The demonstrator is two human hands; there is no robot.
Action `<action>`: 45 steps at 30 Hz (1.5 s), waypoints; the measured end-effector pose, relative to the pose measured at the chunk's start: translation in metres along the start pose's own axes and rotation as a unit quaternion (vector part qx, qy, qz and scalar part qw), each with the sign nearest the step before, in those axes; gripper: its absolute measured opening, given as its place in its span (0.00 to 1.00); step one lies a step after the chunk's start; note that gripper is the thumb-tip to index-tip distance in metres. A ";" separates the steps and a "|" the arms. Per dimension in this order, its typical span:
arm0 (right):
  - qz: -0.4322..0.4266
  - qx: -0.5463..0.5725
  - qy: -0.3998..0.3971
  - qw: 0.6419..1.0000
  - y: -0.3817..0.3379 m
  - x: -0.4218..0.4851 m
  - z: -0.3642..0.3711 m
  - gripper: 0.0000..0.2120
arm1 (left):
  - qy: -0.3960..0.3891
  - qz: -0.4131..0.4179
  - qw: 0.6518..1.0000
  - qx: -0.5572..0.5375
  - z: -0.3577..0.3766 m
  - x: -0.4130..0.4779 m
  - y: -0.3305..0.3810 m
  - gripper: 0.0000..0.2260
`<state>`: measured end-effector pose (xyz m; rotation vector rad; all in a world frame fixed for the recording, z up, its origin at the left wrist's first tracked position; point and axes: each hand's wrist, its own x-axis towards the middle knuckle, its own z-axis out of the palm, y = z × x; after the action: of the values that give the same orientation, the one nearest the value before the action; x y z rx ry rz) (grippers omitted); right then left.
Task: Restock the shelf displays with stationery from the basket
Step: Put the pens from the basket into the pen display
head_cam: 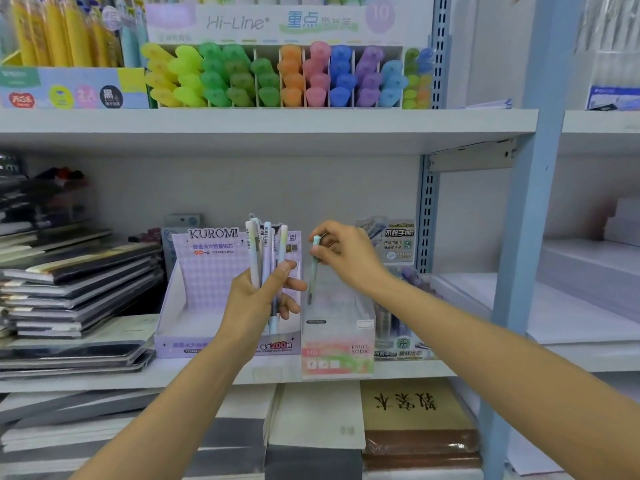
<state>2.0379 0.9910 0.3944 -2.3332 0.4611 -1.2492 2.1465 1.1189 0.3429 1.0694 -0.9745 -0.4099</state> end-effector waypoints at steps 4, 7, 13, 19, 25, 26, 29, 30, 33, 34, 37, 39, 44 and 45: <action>-0.006 -0.003 -0.023 1.000 0.003 0.005 -0.006 0.04 | -0.012 -0.001 1.000 -0.008 -0.002 0.003 -0.003 0.14; 0.007 0.020 -0.028 0.999 0.004 0.006 -0.011 0.05 | -0.022 0.001 1.000 -0.006 -0.003 0.004 -0.004 0.17; 0.002 -0.011 -0.032 0.999 0.006 0.006 -0.004 0.06 | -0.022 0.001 1.000 -0.006 -0.004 0.004 -0.007 0.14; -0.019 -0.112 -0.018 0.993 0.006 0.007 0.003 0.07 | -0.022 -0.002 1.000 -0.002 -0.004 0.003 -0.007 0.12; 0.001 -0.171 -0.036 0.985 0.011 0.004 -0.004 0.08 | -0.033 -0.008 0.999 -0.005 -0.004 -0.001 0.001 0.18; 0.005 -0.152 -0.030 0.988 0.009 0.003 -0.007 0.09 | -0.034 -0.009 0.999 -0.005 -0.004 -0.002 0.002 0.17; 0.021 0.016 -0.001 1.000 -0.006 -0.003 -0.016 0.12 | -0.045 -0.008 0.999 0.004 -0.004 -0.006 0.007 0.13; 0.034 0.110 -0.015 0.993 -0.013 -0.006 -0.020 0.13 | -0.050 -0.007 0.999 0.008 -0.003 -0.007 0.009 0.14; 0.046 0.254 -0.095 0.961 -0.029 -0.012 -0.024 0.12 | -0.071 0.002 0.997 0.023 0.000 -0.012 0.017 0.17; 0.039 0.259 -0.105 0.959 -0.034 -0.013 -0.024 0.10 | -0.081 0.003 0.996 0.028 0.001 -0.013 0.020 0.17; 0.048 0.294 -0.050 0.953 -0.042 -0.013 -0.030 0.06 | -0.086 -0.001 0.995 0.041 0.000 -0.017 0.025 0.17; 0.069 0.328 -0.005 0.942 -0.042 -0.014 -0.038 0.05 | -0.054 -0.008 0.998 0.031 -0.004 -0.019 0.027 0.16; 0.088 0.345 0.010 0.934 -0.040 -0.026 -0.052 0.02 | -0.003 -0.018 1.000 0.010 -0.011 -0.023 0.035 0.16; 0.092 0.339 0.003 0.936 -0.040 -0.028 -0.054 0.03 | 0.015 -0.018 1.000 0.006 -0.010 -0.023 0.037 0.15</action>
<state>1.9806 1.0256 0.4226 -1.6607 0.1940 -1.0997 2.1365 1.1577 0.3631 1.1024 -0.9330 -0.4165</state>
